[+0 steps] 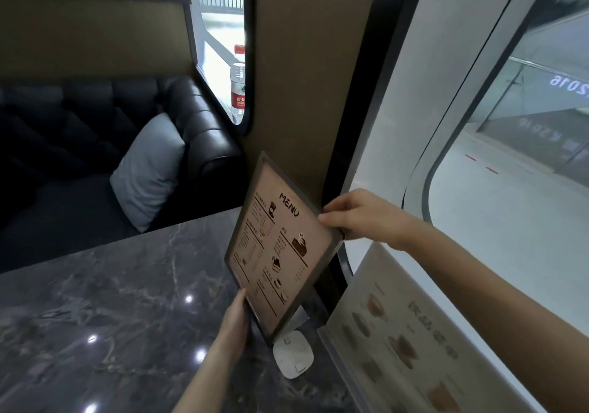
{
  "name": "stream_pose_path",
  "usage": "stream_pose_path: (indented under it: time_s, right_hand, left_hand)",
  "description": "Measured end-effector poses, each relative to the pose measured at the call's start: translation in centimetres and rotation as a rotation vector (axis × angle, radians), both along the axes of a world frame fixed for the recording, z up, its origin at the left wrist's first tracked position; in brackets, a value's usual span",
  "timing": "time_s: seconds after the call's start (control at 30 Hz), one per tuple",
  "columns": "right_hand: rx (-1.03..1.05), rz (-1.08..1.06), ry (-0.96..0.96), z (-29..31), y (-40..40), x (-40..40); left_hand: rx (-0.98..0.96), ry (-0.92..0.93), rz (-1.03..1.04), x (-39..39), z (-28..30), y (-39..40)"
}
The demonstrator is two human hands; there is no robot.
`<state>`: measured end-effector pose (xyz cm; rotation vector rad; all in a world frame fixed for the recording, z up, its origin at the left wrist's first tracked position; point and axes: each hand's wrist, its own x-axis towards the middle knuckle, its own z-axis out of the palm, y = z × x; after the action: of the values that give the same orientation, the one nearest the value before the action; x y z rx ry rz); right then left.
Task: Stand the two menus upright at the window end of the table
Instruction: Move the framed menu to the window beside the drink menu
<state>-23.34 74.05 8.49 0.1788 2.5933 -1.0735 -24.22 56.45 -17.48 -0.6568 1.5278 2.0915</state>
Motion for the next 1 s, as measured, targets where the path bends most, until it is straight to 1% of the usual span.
stream_pose_path:
  time_s: [0.07, 0.27, 0.37, 0.5, 0.63, 0.77, 1.0]
  right_hand:
    - [-0.024, -0.008, -0.033, -0.5, 0.2, -0.3]
    - [0.006, -0.006, -0.013, -1.0, 0.4, -0.9]
    - [0.012, -0.016, -0.019, -1.0, 0.3, -1.1]
    - [0.038, -0.002, -0.008, -1.0, 0.4, -1.2]
    - [0.043, -0.002, -0.007, -0.9, 0.9, -1.1]
    - [0.026, -0.02, -0.005, -0.8, 1.7, -1.1]
    - [0.029, -0.048, 0.012, -0.9, 2.7, -1.5]
  left_hand:
    - [0.037, -0.005, 0.02, 0.1, -0.5, 0.5]
    - [0.102, -0.015, 0.047, -0.5, -1.7, 1.3]
    - [0.136, -0.056, 0.044, -0.5, -2.7, 2.0]
    - [0.113, -0.097, 0.078, -0.6, -3.7, 2.7]
    - [0.166, -0.061, 0.059, -0.8, -3.8, 3.3]
    - [0.221, 0.004, -0.002, -1.2, -3.6, 4.0]
    - [0.263, -0.02, -0.034, -1.8, -4.1, 5.0]
